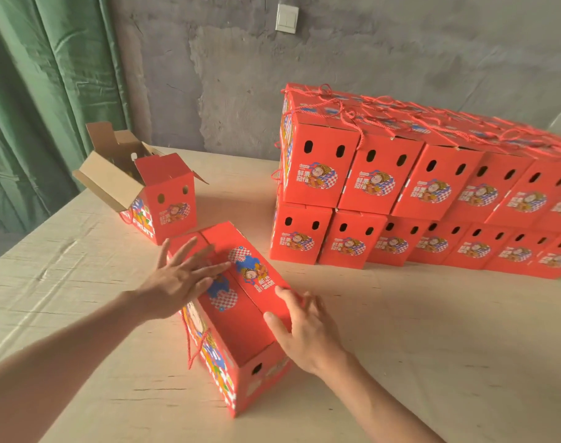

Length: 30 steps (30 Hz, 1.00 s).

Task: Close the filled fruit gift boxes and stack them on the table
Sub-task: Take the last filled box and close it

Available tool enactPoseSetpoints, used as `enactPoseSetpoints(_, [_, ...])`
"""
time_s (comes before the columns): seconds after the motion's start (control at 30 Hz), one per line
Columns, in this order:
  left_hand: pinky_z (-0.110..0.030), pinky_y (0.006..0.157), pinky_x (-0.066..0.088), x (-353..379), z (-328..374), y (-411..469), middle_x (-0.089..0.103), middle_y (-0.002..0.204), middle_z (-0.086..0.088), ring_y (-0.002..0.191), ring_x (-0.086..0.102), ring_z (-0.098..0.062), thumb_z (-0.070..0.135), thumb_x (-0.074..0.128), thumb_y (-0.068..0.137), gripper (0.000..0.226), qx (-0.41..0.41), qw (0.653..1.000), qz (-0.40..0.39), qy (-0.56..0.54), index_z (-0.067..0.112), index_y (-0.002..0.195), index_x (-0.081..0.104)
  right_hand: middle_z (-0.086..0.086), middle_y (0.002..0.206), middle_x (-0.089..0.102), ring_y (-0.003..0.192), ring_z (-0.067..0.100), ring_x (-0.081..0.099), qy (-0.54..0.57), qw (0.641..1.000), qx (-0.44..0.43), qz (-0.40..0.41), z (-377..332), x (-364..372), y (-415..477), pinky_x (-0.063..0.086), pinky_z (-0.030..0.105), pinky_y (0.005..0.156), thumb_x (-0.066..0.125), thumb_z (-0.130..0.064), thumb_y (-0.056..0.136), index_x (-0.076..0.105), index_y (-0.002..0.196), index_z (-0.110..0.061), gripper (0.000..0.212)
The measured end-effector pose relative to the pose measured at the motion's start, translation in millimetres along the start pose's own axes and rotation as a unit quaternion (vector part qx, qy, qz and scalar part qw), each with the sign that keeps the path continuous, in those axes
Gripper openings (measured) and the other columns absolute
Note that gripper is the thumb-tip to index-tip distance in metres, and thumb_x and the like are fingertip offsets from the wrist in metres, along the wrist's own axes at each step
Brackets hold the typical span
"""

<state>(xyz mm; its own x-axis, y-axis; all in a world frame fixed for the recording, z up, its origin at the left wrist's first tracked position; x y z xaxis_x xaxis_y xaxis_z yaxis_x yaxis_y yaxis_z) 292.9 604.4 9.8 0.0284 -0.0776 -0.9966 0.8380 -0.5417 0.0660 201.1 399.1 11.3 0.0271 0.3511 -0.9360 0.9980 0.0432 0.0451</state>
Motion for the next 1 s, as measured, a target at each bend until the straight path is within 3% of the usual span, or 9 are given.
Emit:
enactPoseSetpoints(0.17, [-0.052,0.112,-0.011,14.7,-13.8,-2.4,-0.005,0.158,0.005,0.146,-0.004,-0.024,0.058,0.006,0.092,0.053,-0.155,0.984,0.016,-0.085,0.049,0.144,0.01,0.014,0.119,0.048,0.115,0.029,0.042,-0.054,0.997,0.044,0.03,-15.2,6.0,-22.3,0.036,0.036,0.095,0.03,-0.065,0.09,0.031,0.137,-0.023,0.063])
enactPoseSetpoints(0.27, [-0.052,0.106,0.028,8.6,-9.8,-16.5,0.031,0.148,-0.016,0.128,0.038,-0.038,0.037,0.033,0.099,0.048,-0.233,0.949,0.142,-0.159,0.02,0.144,0.035,0.016,0.126,0.045,0.119,0.027,0.042,-0.06,0.997,0.049,0.014,-19.2,9.9,-30.3,0.033,0.035,0.099,0.028,-0.065,0.091,0.024,0.142,-0.021,0.068])
enactPoseSetpoints(0.4, [-0.033,0.061,0.038,7.5,4.3,-50.5,0.057,0.092,-0.015,0.071,0.053,-0.025,0.049,0.039,0.091,0.047,-0.294,0.884,0.244,-0.268,0.005,0.084,0.056,0.012,0.12,0.048,0.115,0.026,0.045,-0.019,1.0,0.008,0.013,-19.3,3.4,-35.2,0.035,0.034,0.096,0.031,-0.066,0.09,0.029,0.137,-0.023,0.064])
enactPoseSetpoints(0.53, [-0.041,0.059,0.05,22.5,15.3,-76.9,0.055,0.056,-0.009,0.058,0.057,-0.032,0.053,0.024,0.095,0.058,-0.32,0.908,0.125,-0.24,0.01,0.067,0.049,-0.006,0.09,0.059,0.086,0.016,0.056,0.242,0.965,0.052,0.086,16.7,-6.6,-35.8,0.043,0.029,0.08,0.046,-0.051,0.092,0.052,0.111,-0.018,0.038])
enactPoseSetpoints(0.63, [-0.04,0.069,0.056,42.3,27.1,-81.8,0.062,0.052,-0.006,0.059,0.067,-0.026,0.037,0.024,0.102,0.046,-0.35,0.903,0.007,-0.249,0.009,0.081,0.054,-0.002,0.086,0.068,0.089,0.02,0.063,0.413,0.88,0.223,-0.071,45.3,37.7,-38.3,0.048,0.035,0.088,0.029,-0.06,0.094,0.064,0.089,-0.021,0.052])
enactPoseSetpoints(0.73, [-0.036,0.064,0.057,58.8,34.2,-90.2,0.069,0.068,-0.014,0.068,0.067,-0.026,0.057,0.015,0.096,0.079,-0.419,0.805,-0.02,-0.42,-0.003,0.08,0.064,0.003,0.096,0.074,0.099,0.021,0.064,0.547,0.78,0.252,-0.173,33.4,68.9,-33.0,0.045,0.038,0.098,0.024,-0.067,0.091,0.069,0.096,-0.023,0.063])
enactPoseSetpoints(0.87, [-0.041,0.081,0.052,61.5,47.8,-86.3,0.064,0.11,-0.007,0.097,0.061,-0.024,0.053,0.023,0.098,0.053,-0.427,0.655,0.028,-0.623,0.017,0.114,0.059,0.009,0.102,0.072,0.095,0.023,0.067,0.653,0.692,0.254,-0.174,18.3,62.6,-1.3,0.053,0.036,0.086,0.034,-0.057,0.094,0.069,0.102,-0.017,0.054])
enactPoseSetpoints(0.93, [-0.04,0.081,0.051,53.0,49.0,-78.6,0.061,0.119,-0.003,0.102,0.059,-0.022,0.045,0.026,0.101,0.039,-0.418,0.618,0.087,-0.661,0.028,0.121,0.055,0.007,0.096,0.073,0.083,0.018,0.07,0.636,0.719,0.243,-0.142,14.2,48.9,15.7,0.056,0.028,0.068,0.038,-0.048,0.098,0.066,0.104,-0.015,0.044])
enactPoseSetpoints(1.0, [-0.043,0.084,0.05,44.2,45.5,-71.6,0.058,0.125,-0.003,0.111,0.057,-0.025,0.04,0.031,0.101,0.035,-0.401,0.62,0.142,-0.659,0.031,0.129,0.05,0.007,0.113,0.066,0.096,0.017,0.063,0.566,0.792,0.223,-0.044,19.1,28.9,34.3,0.051,0.025,0.08,0.045,-0.031,0.099,0.061,0.115,-0.011,0.031])
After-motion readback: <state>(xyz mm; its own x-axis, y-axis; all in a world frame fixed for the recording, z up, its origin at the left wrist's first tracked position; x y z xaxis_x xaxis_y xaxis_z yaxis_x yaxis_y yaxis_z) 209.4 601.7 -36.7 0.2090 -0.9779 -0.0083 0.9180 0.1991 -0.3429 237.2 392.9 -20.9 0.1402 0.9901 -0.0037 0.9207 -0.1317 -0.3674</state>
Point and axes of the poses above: each hand's wrist, its own y-axis towards the middle knuckle, its own x-axis out of the palm, z = x × y, the point moved 8 cm from there along y, towards the middle knuckle
